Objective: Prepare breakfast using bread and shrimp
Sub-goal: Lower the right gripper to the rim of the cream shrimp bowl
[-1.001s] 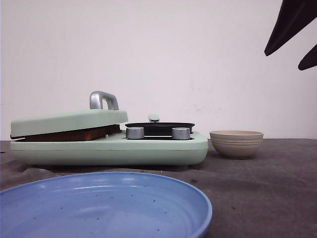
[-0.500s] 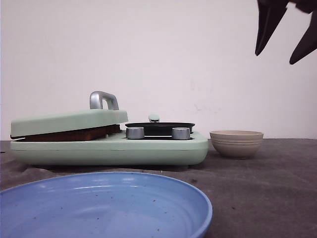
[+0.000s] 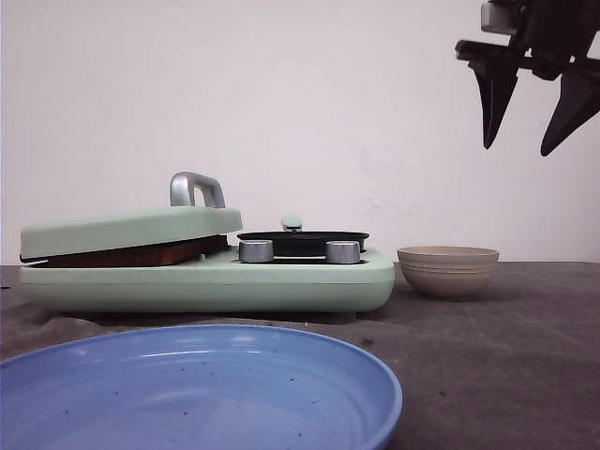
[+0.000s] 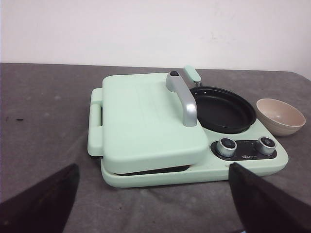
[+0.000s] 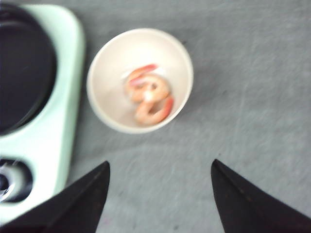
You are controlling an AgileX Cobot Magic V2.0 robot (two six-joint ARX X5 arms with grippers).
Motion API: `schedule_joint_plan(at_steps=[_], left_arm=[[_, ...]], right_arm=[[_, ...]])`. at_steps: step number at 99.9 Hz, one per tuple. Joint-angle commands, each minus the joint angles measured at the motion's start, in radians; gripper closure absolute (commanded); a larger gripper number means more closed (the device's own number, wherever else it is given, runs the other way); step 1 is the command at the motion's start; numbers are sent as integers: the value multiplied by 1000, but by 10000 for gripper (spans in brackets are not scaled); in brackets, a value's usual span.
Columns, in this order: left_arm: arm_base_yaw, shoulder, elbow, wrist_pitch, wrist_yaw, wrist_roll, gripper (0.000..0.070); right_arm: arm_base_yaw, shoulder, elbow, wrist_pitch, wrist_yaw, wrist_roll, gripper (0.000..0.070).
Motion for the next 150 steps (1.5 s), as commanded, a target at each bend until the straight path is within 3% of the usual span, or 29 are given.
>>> schedule_joint_plan(at_steps=[1, 49, 92, 150], left_arm=[[0, -3, 2, 11, -4, 13, 143], [0, -3, 2, 11, -3, 13, 143], [0, -3, 2, 30, -3, 12, 143], [0, -3, 2, 29, -3, 12, 143]], right_arm=[[-14, 43, 46, -8, -9, -16, 288], [-109, 140, 108, -11, -10, -59, 288], [-154, 256, 111, 33, -129, -58, 288], [-139, 426, 223, 90, -174, -39, 288]])
